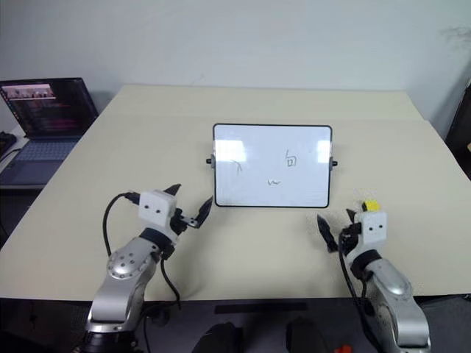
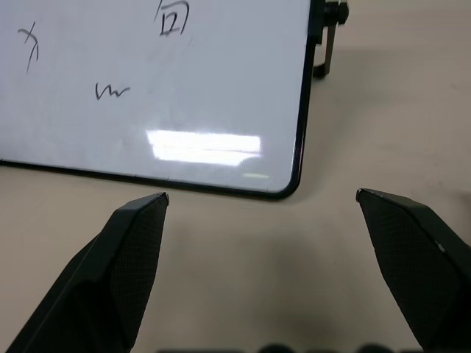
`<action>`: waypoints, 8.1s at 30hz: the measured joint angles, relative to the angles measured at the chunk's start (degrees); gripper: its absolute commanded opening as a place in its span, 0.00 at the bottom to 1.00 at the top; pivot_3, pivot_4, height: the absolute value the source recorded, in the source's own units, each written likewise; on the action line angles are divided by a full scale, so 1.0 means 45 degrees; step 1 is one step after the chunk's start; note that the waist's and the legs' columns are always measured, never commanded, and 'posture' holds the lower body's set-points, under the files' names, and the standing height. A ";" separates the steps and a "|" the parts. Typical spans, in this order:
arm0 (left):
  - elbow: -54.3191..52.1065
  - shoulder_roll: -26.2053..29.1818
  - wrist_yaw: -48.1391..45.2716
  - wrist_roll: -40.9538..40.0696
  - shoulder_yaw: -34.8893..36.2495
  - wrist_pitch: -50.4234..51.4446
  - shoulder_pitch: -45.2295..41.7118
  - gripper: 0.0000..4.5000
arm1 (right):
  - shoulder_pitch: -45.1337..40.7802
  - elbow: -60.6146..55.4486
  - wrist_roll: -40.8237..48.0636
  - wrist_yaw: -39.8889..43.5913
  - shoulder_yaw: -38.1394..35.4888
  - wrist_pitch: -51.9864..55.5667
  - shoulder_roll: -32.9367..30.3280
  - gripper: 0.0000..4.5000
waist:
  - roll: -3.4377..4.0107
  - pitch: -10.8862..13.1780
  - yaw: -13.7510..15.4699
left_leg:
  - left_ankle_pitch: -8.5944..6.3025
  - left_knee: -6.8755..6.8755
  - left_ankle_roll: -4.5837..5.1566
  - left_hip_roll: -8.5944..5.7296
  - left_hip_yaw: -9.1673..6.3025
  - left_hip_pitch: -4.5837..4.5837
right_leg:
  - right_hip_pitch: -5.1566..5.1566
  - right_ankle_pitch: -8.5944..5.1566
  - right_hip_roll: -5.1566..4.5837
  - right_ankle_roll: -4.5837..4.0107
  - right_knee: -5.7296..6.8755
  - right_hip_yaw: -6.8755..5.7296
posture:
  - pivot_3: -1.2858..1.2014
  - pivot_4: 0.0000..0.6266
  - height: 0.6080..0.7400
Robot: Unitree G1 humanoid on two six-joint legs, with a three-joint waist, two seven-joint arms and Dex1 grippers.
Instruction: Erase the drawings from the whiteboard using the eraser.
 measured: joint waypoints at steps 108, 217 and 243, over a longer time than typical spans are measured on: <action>0.2096 0.3708 -0.6183 -0.2320 -0.0608 0.3690 -0.5157 1.00 | -0.3117 -0.1350 -0.1461 -0.0762 0.1517 0.3652 -0.1332 0.25 | 0.0014 0.0012 -0.0348 | -0.0040 0.0033 0.0053 -0.0016 0.0059 -0.0097 | -0.0134 -0.0016 0.0027 0.0032 0.0046 0.0014 | 0.52 0.24 1.00; 0.4649 0.1864 -0.5706 -0.2442 -0.1569 0.2793 -0.7611 1.00 | -0.6049 0.1600 -0.4375 0.0493 0.3307 -0.0156 -0.0593 0.25 | -0.0010 0.0002 -0.0344 | 0.0043 0.0076 -0.0036 -0.0040 0.0068 -0.0204 | -0.0316 0.0018 0.0027 -0.0019 0.0225 0.0019 | 0.52 0.24 1.00; 0.6024 0.1325 -0.5800 -0.2071 -0.1767 0.2172 -0.8308 1.00 | -1.0321 0.8537 -0.7168 0.0078 0.5061 -0.2424 0.0128 0.25 | -0.0013 -0.0015 -0.0412 | 0.0044 0.0092 -0.0033 -0.0035 0.0092 -0.0156 | -0.0290 0.0027 0.0026 -0.0024 0.0263 0.0036 | 0.52 0.24 1.00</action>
